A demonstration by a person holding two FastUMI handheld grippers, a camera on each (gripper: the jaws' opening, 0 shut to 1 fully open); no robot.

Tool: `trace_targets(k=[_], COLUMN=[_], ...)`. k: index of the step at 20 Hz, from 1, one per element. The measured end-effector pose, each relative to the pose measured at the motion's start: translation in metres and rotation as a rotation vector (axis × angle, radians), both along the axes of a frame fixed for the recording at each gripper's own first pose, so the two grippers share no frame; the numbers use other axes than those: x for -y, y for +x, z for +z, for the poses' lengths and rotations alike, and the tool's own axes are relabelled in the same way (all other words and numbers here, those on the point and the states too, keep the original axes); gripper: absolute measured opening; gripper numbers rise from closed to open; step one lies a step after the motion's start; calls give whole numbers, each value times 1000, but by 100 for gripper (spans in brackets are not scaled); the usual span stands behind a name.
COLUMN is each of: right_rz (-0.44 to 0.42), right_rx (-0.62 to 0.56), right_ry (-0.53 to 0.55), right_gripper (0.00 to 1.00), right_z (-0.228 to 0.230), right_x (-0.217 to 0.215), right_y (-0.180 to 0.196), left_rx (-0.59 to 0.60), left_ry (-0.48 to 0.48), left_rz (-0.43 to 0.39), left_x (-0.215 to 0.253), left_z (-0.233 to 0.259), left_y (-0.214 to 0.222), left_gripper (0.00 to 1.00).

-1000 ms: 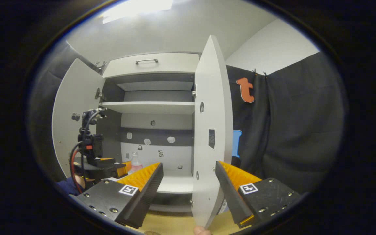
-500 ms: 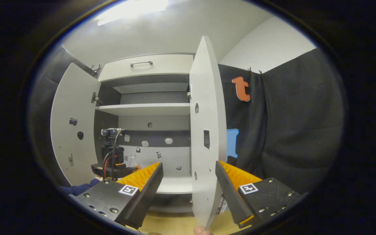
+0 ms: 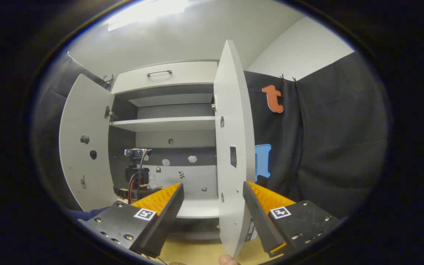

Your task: Grasp the bottle in the cabinet with the left hand and place it on the coaster, then close the right door with the right hand and the left door with the left hand.

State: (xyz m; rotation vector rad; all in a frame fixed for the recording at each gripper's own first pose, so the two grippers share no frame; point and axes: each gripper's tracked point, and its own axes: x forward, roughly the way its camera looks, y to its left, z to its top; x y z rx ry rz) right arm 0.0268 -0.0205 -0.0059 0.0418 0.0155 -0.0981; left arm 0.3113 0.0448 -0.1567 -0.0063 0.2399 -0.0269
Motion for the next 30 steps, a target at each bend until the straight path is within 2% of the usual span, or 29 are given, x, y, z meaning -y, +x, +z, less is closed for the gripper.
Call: trace_targets(k=[8, 17, 22, 25, 30], right_rz=[38, 79, 70, 59, 35], right_rx=[-8, -1, 9, 21, 29], right_ry=[36, 46, 44, 41, 26], right_gripper=[97, 95, 95, 95, 95], right_z=[-4, 0, 5, 11, 18], right_x=[-7, -12, -4, 2, 11], right_y=[-10, -32, -42, -50, -60], left_rx=[53, 99, 62, 27, -84], left_ry=[-1, -29, -33, -67, -110], left_rz=[-57, -203, -293, -356, -391], left_x=[10, 39, 54, 67, 78], left_z=[23, 36, 6, -21, -88], left_y=[-34, -117, -165, -192, -227], left_gripper=[77, 77, 77, 77, 77])
